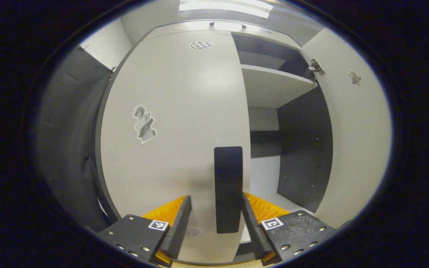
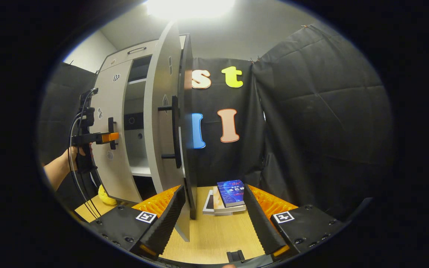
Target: Open the right door of the double-door shoe cabinet with the right hand, and open the left door with the left hand.
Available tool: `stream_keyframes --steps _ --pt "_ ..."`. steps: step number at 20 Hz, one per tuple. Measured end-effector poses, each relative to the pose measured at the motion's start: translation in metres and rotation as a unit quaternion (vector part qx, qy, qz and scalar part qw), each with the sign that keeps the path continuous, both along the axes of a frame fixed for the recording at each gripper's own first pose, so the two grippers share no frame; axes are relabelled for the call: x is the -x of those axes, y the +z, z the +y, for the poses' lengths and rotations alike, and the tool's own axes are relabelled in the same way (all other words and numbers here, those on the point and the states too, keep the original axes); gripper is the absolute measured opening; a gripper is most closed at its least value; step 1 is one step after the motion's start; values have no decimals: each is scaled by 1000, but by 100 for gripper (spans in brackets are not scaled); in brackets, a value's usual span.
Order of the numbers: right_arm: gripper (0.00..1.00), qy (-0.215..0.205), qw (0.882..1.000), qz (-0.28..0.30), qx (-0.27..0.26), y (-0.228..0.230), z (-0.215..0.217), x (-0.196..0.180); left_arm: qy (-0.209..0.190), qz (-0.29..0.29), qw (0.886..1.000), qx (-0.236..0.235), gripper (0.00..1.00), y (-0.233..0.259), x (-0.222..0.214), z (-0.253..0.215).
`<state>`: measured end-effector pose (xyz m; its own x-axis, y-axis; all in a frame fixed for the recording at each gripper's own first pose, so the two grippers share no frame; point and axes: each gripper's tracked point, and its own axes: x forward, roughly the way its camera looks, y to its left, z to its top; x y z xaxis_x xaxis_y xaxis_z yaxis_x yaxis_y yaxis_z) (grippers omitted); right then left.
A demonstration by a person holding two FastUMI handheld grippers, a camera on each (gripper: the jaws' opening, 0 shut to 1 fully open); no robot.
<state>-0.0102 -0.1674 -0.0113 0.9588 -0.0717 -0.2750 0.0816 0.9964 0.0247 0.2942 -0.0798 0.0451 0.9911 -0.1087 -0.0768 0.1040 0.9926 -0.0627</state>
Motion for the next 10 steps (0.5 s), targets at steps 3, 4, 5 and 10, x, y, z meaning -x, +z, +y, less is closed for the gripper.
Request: stream_keyframes --steps 3,4,5,10 --pt "97 -2 1000 1 1 -3 -5 1 1 11 1000 -5 65 -7 0 -1" --pt "97 -3 1000 1 0 -3 -7 1 -6 8 1000 -3 60 -3 4 -5" --pt "97 -3 1000 1 -3 -5 -8 1 -14 13 1000 -6 55 -6 1 -10" --pt "96 14 1000 -4 -12 -2 -12 0 -4 30 1000 -5 18 -9 5 -13"
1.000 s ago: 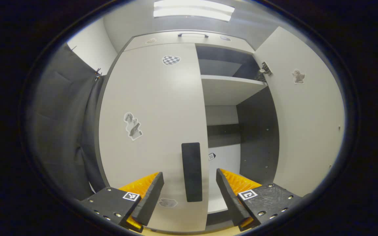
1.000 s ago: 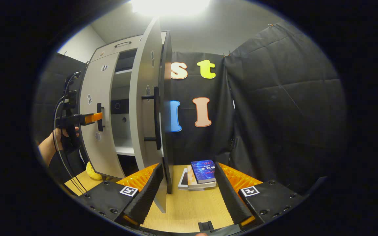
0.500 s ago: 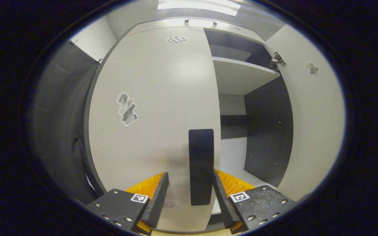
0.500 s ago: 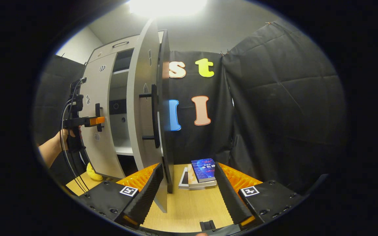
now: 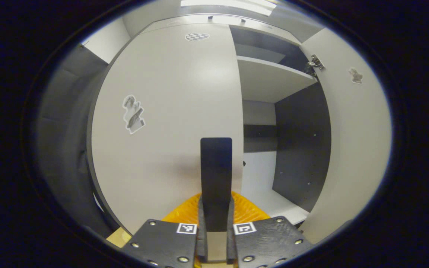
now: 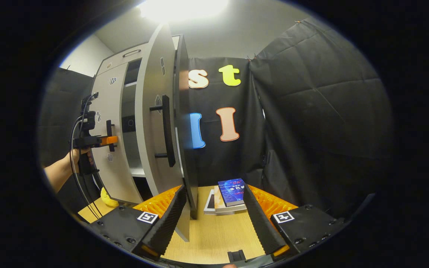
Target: Open the right door of the double-door shoe cabinet with the right hand, and open the left door with the left hand.
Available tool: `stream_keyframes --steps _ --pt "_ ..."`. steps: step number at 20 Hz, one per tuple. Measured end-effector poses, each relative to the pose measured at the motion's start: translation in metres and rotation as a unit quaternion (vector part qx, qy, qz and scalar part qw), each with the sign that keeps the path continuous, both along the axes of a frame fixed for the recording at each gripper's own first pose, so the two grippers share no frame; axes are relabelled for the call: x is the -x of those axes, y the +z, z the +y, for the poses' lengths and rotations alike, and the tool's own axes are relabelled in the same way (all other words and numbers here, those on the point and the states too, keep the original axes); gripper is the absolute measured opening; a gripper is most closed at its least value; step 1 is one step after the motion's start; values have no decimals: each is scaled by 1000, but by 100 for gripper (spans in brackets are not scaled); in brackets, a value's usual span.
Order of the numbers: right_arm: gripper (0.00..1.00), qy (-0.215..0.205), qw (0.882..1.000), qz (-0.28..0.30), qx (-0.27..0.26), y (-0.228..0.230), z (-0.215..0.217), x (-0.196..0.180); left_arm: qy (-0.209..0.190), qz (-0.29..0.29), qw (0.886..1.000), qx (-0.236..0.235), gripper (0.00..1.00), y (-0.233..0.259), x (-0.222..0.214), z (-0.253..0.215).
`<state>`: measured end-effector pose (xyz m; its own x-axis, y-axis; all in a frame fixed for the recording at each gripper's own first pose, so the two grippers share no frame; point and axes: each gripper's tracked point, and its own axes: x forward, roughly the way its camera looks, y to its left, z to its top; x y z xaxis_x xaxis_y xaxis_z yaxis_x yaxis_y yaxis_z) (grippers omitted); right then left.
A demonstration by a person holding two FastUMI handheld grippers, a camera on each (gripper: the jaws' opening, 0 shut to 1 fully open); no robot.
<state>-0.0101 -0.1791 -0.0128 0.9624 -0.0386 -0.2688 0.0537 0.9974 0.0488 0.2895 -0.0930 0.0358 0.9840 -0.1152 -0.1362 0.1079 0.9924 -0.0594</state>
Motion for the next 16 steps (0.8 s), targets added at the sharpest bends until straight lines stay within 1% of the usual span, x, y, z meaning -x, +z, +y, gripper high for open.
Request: stream_keyframes --steps 1,2,3,4,5,6,7,8,9,10,13,14,15,16 --pt "95 5 1000 -2 6 2 -1 0 5 1 1000 -1 14 -2 1 0" --pt "93 9 1000 -8 11 5 -2 -1 8 -2 1000 1 14 0 5 3" --pt "96 16 1000 -13 15 8 -3 -2 10 -4 1000 6 10 -1 3 2" --pt "96 25 999 -16 16 10 -2 -3 10 -4 1000 8 12 -1 6 3" --pt "93 32 999 -18 17 11 0 -2 10 -6 1000 8 12 0 8 5" --pt "96 39 999 -16 18 11 4 -2 10 -8 1000 7 12 0 11 7" --pt "96 44 999 -15 20 10 6 2 9 -8 1000 6 12 0 12 8" --pt "93 47 999 -13 21 11 8 4 8 -9 1000 6 10 0 13 9" --pt "93 50 998 -13 20 11 11 7 5 -9 1000 7 12 1 15 9" --pt "96 52 998 -13 18 12 16 9 2 -10 1000 8 10 2 17 9" --pt "93 54 998 -17 23 14 41 8 -11 -10 1000 12 10 2 23 11" --pt "96 51 998 -21 26 17 46 11 -16 -10 1000 15 10 2 24 12" --pt "96 48 998 -23 26 18 51 13 -21 -9 1000 14 10 2 24 12" --pt "93 48 998 -21 23 17 58 15 -27 -8 1000 14 10 3 25 12"
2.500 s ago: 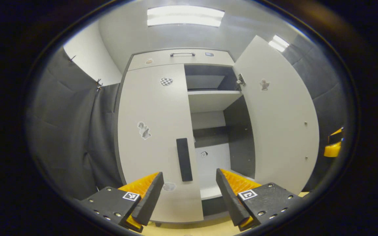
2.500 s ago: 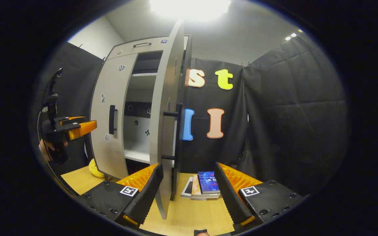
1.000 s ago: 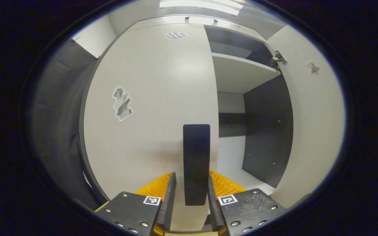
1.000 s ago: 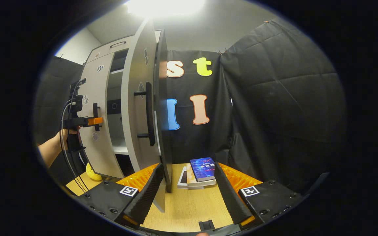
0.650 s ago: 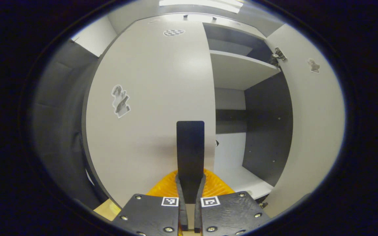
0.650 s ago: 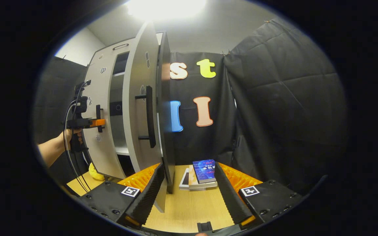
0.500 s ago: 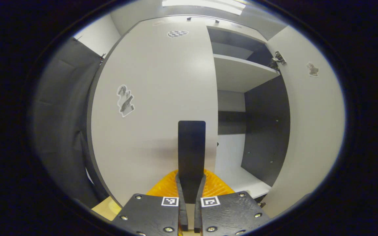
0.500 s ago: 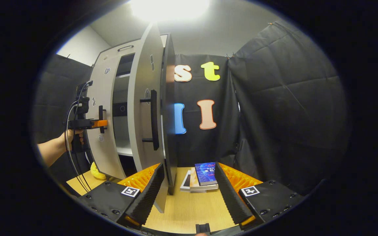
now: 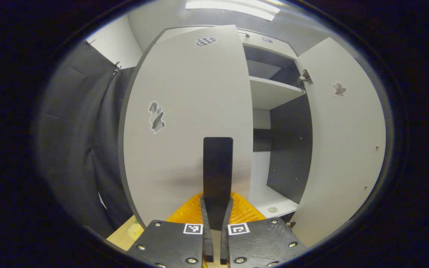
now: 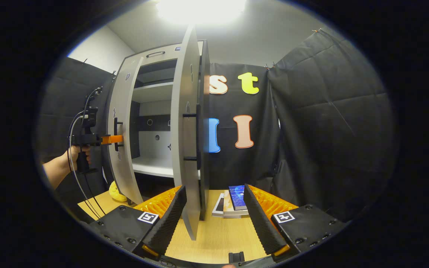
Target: Open the right door of the double-door shoe cabinet with the right hand, and open the left door with the left hand.
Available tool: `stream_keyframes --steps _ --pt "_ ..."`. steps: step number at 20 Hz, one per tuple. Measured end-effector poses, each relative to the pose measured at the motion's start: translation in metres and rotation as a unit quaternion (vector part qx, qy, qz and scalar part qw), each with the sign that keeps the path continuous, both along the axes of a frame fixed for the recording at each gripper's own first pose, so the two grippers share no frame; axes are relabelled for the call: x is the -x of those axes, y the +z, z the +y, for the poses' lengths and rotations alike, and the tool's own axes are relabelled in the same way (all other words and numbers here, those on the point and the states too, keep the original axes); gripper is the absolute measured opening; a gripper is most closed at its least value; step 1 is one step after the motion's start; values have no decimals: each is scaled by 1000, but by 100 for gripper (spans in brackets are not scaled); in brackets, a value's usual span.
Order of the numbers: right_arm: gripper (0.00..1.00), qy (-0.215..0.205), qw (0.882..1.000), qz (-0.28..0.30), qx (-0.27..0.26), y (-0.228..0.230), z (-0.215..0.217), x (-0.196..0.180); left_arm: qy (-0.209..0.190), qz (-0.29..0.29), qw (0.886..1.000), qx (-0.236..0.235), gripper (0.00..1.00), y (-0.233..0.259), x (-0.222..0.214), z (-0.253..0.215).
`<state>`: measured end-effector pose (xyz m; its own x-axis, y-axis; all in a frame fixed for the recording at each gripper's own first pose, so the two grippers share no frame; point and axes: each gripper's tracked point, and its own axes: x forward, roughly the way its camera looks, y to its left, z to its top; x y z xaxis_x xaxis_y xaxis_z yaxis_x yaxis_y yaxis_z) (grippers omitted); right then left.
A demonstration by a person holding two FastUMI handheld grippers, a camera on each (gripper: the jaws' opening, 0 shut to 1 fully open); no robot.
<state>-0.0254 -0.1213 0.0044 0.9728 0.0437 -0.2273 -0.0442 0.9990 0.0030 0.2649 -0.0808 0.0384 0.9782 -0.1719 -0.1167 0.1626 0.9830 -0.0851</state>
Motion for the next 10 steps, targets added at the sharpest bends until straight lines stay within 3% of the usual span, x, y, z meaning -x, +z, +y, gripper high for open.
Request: stream_keyframes --steps 4,10 --pt "96 -6 1000 1 0 3 20 13 -20 -2 1000 3 10 2 -1 3" --pt "93 -14 1000 -4 7 10 44 24 -39 -3 999 11 10 2 4 7"
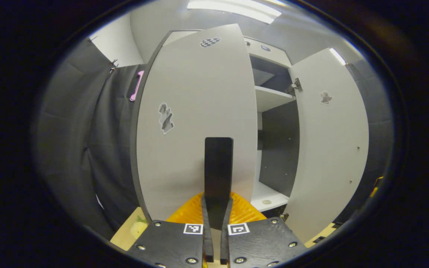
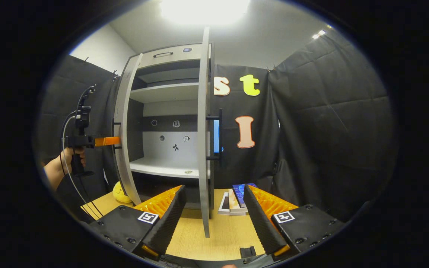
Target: Open the right door of the double-door shoe cabinet with the right hand, and open the left door with the left hand.
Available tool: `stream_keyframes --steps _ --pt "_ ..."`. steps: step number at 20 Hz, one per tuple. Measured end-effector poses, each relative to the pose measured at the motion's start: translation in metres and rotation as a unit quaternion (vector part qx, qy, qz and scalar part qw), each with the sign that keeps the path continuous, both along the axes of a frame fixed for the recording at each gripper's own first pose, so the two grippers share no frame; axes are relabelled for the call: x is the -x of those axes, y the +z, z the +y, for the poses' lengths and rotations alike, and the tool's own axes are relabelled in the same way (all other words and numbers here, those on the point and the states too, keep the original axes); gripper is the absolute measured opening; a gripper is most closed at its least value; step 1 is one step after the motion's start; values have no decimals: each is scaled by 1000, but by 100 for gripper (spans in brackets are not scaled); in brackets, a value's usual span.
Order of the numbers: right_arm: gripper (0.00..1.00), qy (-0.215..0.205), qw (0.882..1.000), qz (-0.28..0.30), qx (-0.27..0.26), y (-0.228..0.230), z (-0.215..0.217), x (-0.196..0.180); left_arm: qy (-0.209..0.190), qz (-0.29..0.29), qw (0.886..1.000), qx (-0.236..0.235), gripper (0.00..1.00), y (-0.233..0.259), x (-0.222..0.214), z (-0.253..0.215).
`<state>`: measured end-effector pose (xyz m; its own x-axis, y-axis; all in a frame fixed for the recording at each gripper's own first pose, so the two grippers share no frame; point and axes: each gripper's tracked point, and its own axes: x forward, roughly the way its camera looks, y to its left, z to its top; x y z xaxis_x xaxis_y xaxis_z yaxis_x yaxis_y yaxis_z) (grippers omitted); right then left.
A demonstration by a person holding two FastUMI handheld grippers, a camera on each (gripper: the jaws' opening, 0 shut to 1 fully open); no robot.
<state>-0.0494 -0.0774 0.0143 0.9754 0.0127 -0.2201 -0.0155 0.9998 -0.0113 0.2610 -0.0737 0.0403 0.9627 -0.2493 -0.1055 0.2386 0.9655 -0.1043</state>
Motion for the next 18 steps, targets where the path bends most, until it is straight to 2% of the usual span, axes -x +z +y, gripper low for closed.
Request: stream_keyframes --steps 1,10,18 --pt "93 0 1000 -3 0 0 4 2 -3 0 1000 0 7 0 1 1" --pt "94 16 1000 3 -4 -9 46 4 -21 -6 1000 7 9 3 2 6" --pt "93 23 1000 10 -11 -12 61 2 -10 -12 1000 11 8 6 11 18"
